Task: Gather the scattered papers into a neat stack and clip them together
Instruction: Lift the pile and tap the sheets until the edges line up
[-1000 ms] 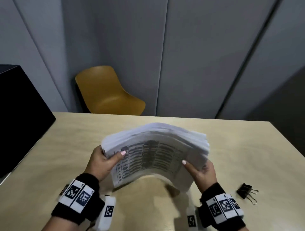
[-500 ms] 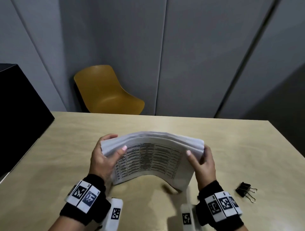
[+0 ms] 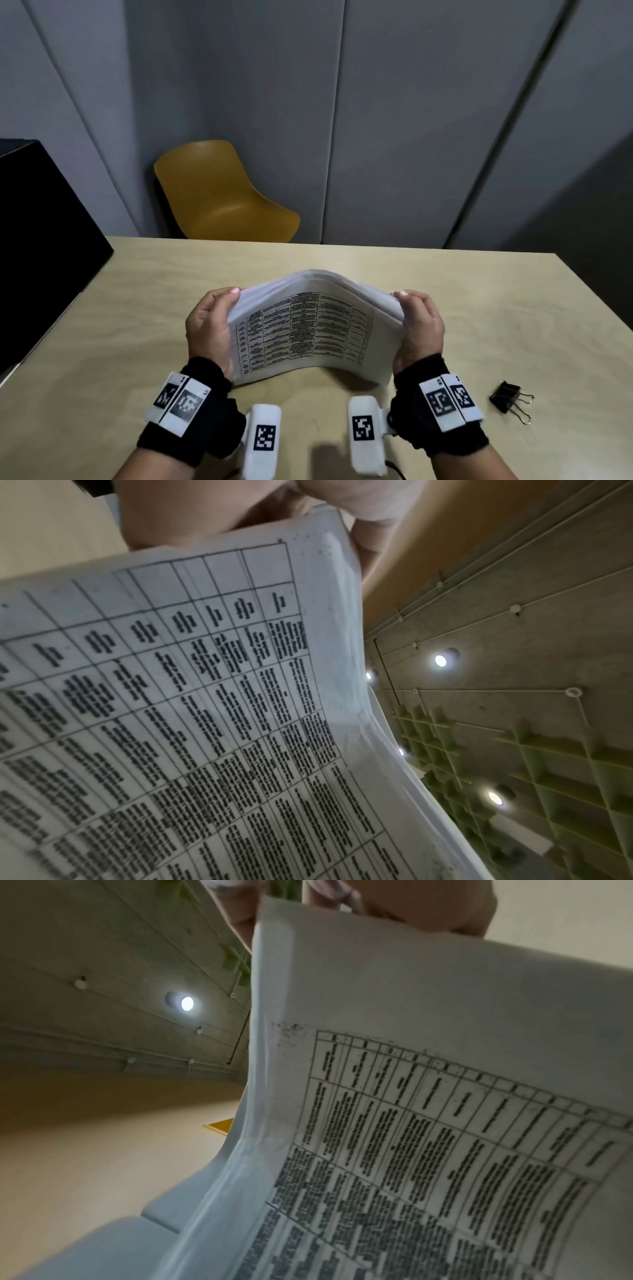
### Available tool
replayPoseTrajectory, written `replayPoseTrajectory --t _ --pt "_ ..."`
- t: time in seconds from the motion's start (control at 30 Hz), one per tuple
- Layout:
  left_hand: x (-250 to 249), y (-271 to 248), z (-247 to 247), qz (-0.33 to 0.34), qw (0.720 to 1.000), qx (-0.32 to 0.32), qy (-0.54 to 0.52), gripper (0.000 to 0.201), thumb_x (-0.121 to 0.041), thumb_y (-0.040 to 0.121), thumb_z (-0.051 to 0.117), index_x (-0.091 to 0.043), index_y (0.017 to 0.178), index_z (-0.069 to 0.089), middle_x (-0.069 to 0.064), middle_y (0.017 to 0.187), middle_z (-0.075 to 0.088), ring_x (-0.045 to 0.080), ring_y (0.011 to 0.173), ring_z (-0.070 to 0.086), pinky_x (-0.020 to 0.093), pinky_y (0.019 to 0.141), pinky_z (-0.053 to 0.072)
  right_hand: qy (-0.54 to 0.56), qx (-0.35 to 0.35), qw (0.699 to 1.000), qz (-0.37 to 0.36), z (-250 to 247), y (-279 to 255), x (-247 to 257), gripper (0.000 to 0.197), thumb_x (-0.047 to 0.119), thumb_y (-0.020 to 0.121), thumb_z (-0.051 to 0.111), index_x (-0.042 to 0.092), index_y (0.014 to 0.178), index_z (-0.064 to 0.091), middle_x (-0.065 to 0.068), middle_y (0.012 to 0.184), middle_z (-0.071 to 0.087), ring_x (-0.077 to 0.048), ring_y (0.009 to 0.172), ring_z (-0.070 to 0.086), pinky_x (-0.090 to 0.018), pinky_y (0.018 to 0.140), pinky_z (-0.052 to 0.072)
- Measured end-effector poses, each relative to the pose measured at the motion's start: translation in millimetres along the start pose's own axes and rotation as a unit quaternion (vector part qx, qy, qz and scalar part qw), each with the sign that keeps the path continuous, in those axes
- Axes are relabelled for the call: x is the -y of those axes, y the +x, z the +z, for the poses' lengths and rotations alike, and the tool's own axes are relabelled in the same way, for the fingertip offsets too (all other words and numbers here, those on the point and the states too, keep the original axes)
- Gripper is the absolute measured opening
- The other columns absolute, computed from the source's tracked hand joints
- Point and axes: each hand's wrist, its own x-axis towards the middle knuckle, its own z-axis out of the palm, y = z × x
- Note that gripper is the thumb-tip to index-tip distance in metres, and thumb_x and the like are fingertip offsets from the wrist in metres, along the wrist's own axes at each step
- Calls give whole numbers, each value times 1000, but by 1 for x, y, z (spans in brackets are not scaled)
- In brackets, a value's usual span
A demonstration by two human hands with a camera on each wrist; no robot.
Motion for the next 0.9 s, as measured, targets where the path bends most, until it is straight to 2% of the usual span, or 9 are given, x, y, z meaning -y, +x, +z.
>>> replayPoseTrajectory --t 0.07,0.23,0.3,0.43,0.53,0.63,0.73,0.8,0.9 --pt "2 -1 -2 0 1000 -5 -1 18 -12 82 58 -17 67 66 7 79 61 29 84 55 39 75 46 -12 11 999 -29 -2 -3 0 22 2 79 56 18 64 57 -3 70 56 -20 64 50 -24 57 42" --pt "3 -4 -2 32 999 -39 1 19 -23 89 53 -19 75 65 6 86 61 26 83 57 33 70 48 -35 -2 996 -77 -8 -9 0 13 23 66 52 25 77 59 3 78 56 -12 73 51 -28 68 41" --pt "2 -5 -1 45 998 -36 12 18 -26 90 52 -20 77 64 2 78 59 19 69 59 26 60 48 -59 3 994 -94 -7 -9 2 13 29 68 52 27 79 59 7 80 57 -4 72 53 -25 70 42" --pt "5 -3 -1 27 998 -44 22 20 -15 84 60 -22 65 64 -7 60 62 20 60 59 24 55 51 -115 8 989 -88 -11 -7 -3 14 26 66 53 28 78 60 1 78 57 -17 73 53 -29 67 44" --pt "5 -1 -2 20 999 -38 31 25 -22 85 59 -18 61 61 -9 48 59 14 48 58 18 45 48 -93 -6 991 -93 -12 -2 -2 11 30 69 52 24 75 59 3 77 58 -12 74 51 -24 67 42" --pt "6 0 -1 24 998 -43 46 30 -27 84 62 -18 56 63 -2 57 63 18 54 58 28 58 51 -116 -10 986 -118 -11 -1 -7 12 36 70 55 24 69 57 6 71 56 -8 68 50 -15 62 41" --pt "6 1 -3 30 998 -42 34 27 -22 85 61 -21 58 64 -4 63 63 25 67 55 35 68 48 -102 -11 986 -132 -12 -1 -11 5 28 67 56 24 66 59 2 72 60 -18 76 53 -24 69 43" --pt "4 -1 -7 27 999 -9 19 24 -27 89 54 -20 67 63 1 71 62 27 69 55 35 67 48 -79 54 982 -160 -17 -5 -8 15 33 68 57 26 81 60 -6 81 64 -19 81 58 -29 75 45" --pt "5 -2 -22 18 993 106 46 23 -36 85 49 -22 101 58 7 81 61 27 73 61 35 58 52 -205 211 928 -229 -33 -11 -6 62 41 64 63 24 121 45 8 101 62 2 91 58 -8 80 44"
